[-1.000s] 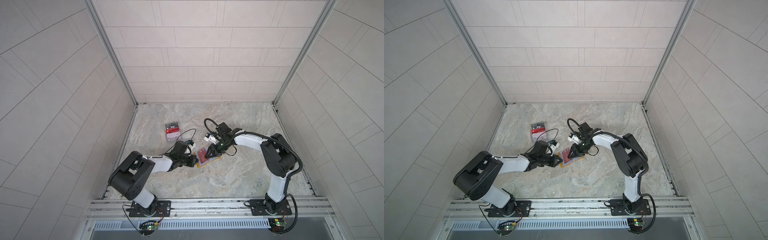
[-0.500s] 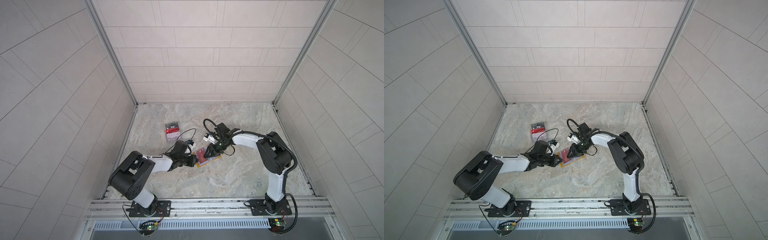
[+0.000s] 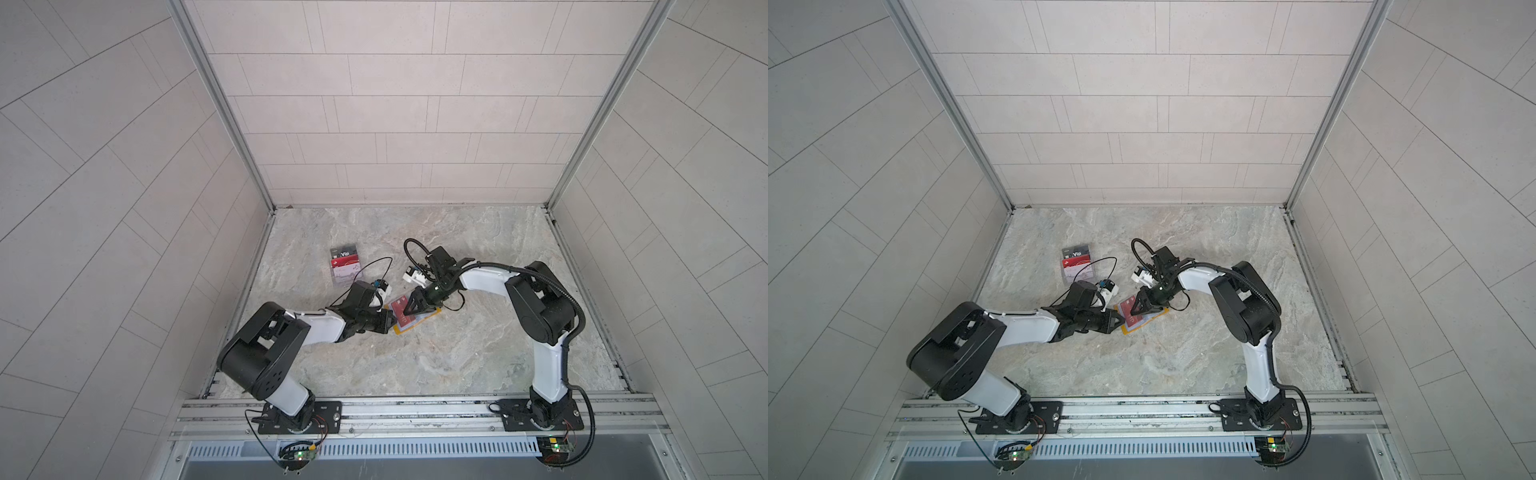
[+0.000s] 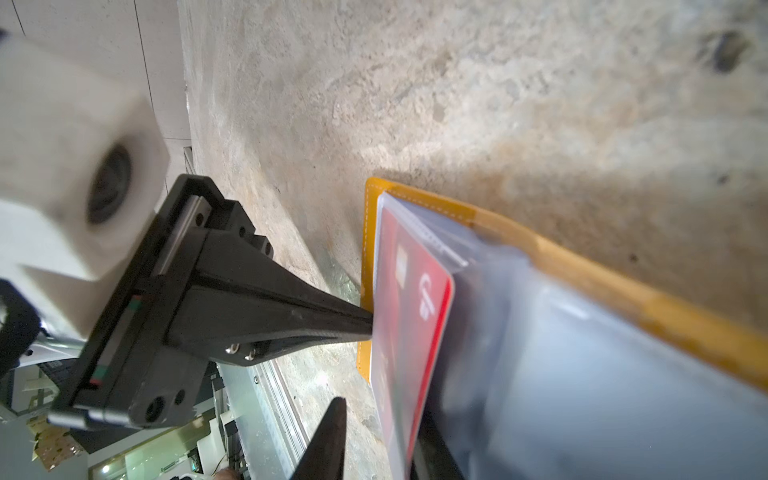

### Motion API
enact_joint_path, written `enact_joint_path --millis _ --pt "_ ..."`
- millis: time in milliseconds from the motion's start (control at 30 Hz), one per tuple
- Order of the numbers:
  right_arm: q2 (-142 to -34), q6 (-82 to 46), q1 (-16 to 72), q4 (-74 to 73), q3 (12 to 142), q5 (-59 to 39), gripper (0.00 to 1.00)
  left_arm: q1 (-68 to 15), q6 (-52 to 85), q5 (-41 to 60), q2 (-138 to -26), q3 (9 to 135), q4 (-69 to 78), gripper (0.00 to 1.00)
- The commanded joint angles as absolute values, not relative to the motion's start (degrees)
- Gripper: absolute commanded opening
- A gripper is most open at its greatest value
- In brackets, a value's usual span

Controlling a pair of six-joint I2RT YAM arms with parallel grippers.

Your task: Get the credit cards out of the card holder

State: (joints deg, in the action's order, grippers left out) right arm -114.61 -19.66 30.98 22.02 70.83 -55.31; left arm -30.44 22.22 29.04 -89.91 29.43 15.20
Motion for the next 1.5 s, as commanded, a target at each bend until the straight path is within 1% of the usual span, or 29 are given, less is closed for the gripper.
enact_joint_path --millis 0,267,400,633,900,1167,1467 --pt "-115.6 -19.8 31.8 19.9 71.5 -57.4 0.28 -30.3 21.9 22.3 -92.2 28.3 8.7 0.0" --pt "-115.2 -21.6 31.7 16.0 70.2 -59.2 0.28 -30.3 21.9 22.1 -92.2 28.3 8.5 0.0" --pt "-113.6 -24.2 31.0 10.8 67.6 -60.8 0.27 -30.3 22.0 21.9 -92.2 28.4 8.4 0.0" --pt "-110.2 -25.7 29.3 7.3 64.2 -61.4 0.25 -30.3 22.0 21.9 -92.4 28.4 8.3 0.0" --pt "-107.5 -32.2 27.0 -2.1 59.8 -63.5 0.23 -30.3 22.0 21.6 -92.4 28.5 8.1 0.0" --pt "-106.1 -32.4 25.7 -2.4 58.7 -63.4 0.21 -30.4 22.1 21.5 -92.3 28.5 8.1 0.0" --pt "-105.8 -28.9 25.3 2.5 59.3 -60.8 0.14 -31.0 21.4 21.2 -91.6 28.8 7.7 0.0"
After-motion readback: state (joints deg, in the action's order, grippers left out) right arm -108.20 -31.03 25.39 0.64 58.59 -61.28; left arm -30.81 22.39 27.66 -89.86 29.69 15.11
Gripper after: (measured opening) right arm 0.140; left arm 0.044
